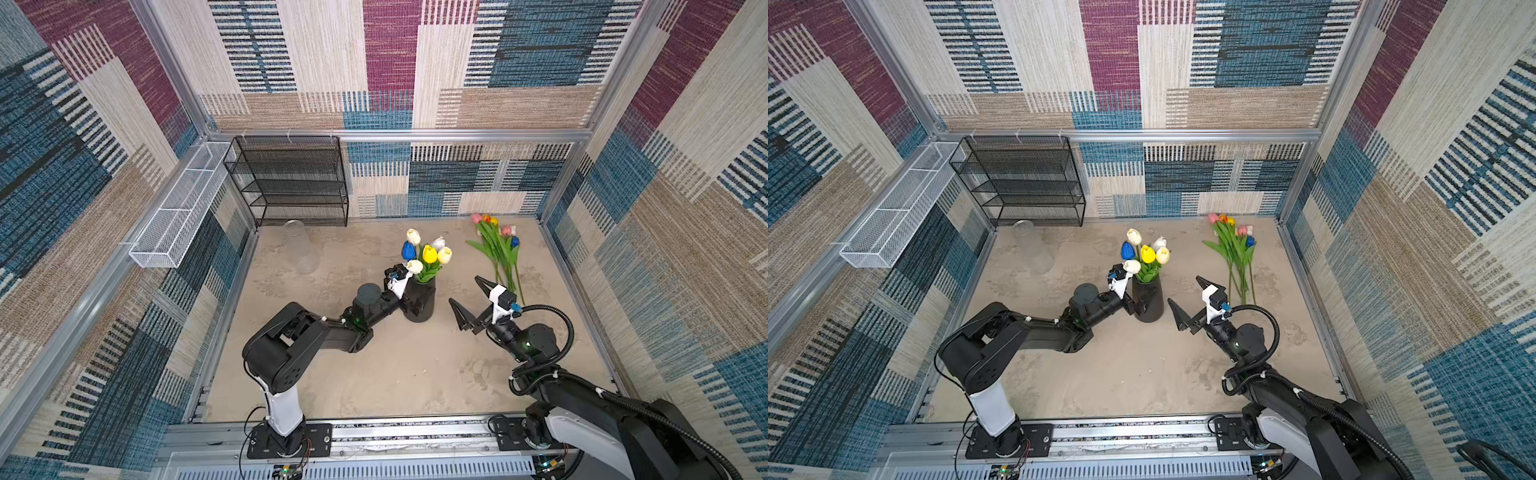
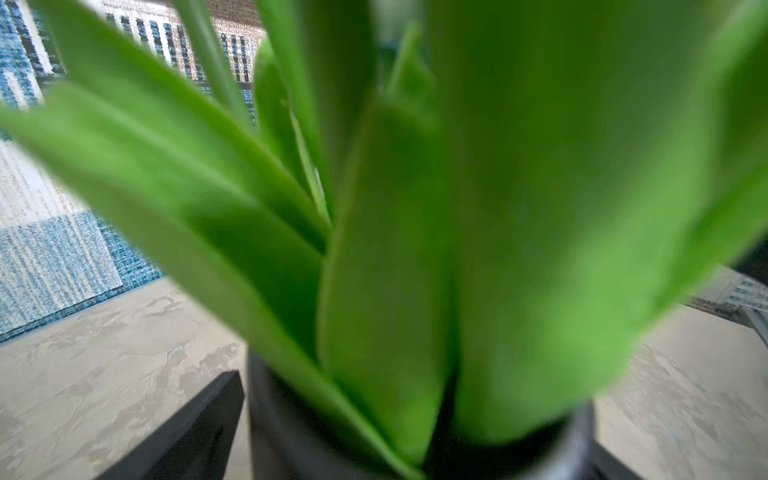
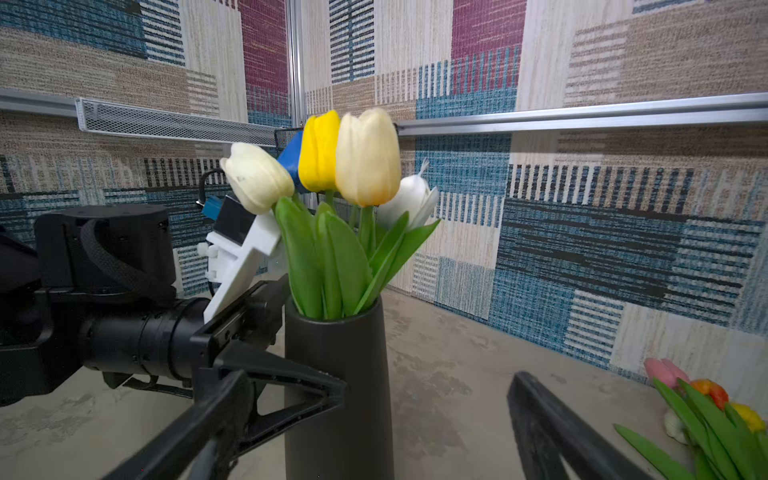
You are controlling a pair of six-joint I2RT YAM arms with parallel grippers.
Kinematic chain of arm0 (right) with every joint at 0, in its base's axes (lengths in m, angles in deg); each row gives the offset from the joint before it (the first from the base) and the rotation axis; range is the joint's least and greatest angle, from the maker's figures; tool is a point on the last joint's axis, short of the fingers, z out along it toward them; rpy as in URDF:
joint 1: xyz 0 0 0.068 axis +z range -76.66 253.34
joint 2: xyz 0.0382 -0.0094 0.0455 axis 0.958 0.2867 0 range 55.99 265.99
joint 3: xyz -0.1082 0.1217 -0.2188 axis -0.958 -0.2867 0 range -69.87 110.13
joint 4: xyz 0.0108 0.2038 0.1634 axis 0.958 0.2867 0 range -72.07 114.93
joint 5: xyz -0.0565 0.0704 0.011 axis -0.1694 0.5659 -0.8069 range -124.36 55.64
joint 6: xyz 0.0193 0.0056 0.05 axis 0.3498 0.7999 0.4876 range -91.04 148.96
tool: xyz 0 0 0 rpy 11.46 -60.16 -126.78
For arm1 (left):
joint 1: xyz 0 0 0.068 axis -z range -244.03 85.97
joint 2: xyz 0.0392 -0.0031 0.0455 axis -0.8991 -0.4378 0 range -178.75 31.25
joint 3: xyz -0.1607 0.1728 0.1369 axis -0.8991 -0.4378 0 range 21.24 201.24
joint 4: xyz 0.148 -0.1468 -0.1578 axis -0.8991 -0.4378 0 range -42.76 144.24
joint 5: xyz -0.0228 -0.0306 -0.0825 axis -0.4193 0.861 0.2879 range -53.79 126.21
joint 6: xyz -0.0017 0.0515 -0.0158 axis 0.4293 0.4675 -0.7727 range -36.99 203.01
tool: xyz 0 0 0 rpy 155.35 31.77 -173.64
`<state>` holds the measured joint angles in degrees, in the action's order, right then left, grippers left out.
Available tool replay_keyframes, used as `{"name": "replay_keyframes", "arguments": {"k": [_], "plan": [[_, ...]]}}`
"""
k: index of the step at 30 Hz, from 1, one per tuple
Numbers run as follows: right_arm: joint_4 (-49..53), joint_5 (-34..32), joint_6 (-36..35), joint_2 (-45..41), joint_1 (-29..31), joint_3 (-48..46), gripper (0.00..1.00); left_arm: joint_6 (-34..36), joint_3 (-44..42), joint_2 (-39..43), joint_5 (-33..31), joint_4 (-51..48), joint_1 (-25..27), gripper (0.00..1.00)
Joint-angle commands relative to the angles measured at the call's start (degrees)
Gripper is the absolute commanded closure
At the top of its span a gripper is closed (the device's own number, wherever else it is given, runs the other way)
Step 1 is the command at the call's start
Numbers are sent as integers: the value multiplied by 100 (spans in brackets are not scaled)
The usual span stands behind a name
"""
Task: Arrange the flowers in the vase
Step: 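Slide the grey vase with the left gripper farther from the robot toward the back wall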
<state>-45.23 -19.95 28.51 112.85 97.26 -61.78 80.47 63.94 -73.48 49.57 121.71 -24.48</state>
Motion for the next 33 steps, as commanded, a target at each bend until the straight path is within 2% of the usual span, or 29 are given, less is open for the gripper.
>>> {"name": "replay_keyframes", "arguments": {"k": [1, 3, 8, 10, 12, 15, 18, 24, 28, 33], "plan": [[-76, -150, -56, -87, 7, 7, 0, 128, 213, -187, -236, 122, 9, 3], [-50, -150, -35, -104, 7, 16, 0, 203, 323, -281, -183, 89, 9, 12], [-55, -125, 10, -178, 7, 16, 0, 281, 384, -355, -90, 112, 4, 25], [-56, -155, 40, -230, 7, 16, 0, 320, 361, -355, -41, 194, 7, 37], [-87, -177, 45, -292, 7, -16, 0, 365, 374, -364, 53, 202, 6, 44], [-105, -261, 45, -415, 7, -78, 0, 384, 530, -373, 173, 43, -45, 51], [-134, -406, 36, -546, 7, -161, 0, 380, 989, -411, 376, -537, -224, 55], [-110, -579, 10, -716, 7, -256, 0, 799, 2368, -877, 740, -996, -696, 58], [-93, -646, -33, -781, 7, -300, 0, 736, 3858, -1797, 1130, -1188, -1144, 58], [-8, -668, -87, -850, 7, -313, 0, 338, 6115, -3196, 1222, -1436, -1597, 59]]}}
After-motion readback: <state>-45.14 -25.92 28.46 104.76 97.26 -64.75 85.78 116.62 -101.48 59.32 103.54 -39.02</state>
